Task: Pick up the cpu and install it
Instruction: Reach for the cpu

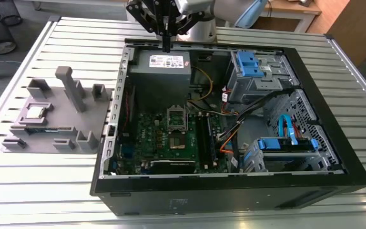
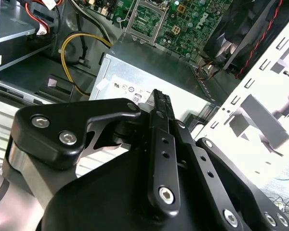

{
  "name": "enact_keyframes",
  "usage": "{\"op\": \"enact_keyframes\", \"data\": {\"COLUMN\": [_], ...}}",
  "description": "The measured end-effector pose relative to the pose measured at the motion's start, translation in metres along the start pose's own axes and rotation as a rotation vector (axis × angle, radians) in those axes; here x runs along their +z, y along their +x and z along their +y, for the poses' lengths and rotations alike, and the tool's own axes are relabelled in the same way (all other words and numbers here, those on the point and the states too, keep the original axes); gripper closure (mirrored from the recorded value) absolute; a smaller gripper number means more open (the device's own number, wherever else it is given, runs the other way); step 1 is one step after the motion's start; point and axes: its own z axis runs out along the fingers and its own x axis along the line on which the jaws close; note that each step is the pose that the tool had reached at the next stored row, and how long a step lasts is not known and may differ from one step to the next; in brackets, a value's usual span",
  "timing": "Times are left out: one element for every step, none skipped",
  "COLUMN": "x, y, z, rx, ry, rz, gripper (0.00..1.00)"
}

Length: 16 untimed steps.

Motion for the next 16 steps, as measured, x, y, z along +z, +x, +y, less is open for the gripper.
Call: {"op": "enact_keyframes", "data": {"x": [0.0000,0.0000,0.0000,0.0000,0.0000,0.0000,0.0000,0.0000,-0.0001,-0.0001,-0.0001,-0.0001,-0.0001,-0.0001,-0.0001,-0.0002], "y": [0.0001,0.0002,0.0004,0.0007,0.0009,0.0012,0.0016,0.0019,0.0023,0.0027,0.0032,0.0036,0.0041,0.0046,0.0051,0.0057], "z": [0.0000,0.0000,0.0000,-0.0001,-0.0001,-0.0001,-0.0001,-0.0002,-0.0002,-0.0002,-0.0002,-0.0003,-0.0003,-0.0004,-0.0004,-0.0004], "rx": [0.000,0.000,0.000,0.000,0.000,0.000,0.000,0.000,0.000,0.000,0.000,0.000,0.000,0.000,0.000,0.000], "ry": [0.0000,0.0000,0.0000,0.0000,0.0000,0.0000,0.0000,0.0000,0.0000,0.0000,0.0000,0.0000,0.0000,0.0000,0.0000,0.0000], "rz": [0.0000,0.0000,0.0000,0.0000,0.0000,0.0000,0.0000,0.0000,0.0000,0.0000,0.0000,0.0000,0.0000,0.0000,0.0000,0.0000], "gripper": [0.89,0.89,0.89,0.89,0.89,0.89,0.89,0.89,0.89,0.89,0.89,0.89,0.89,0.89,0.89,0.89]}}
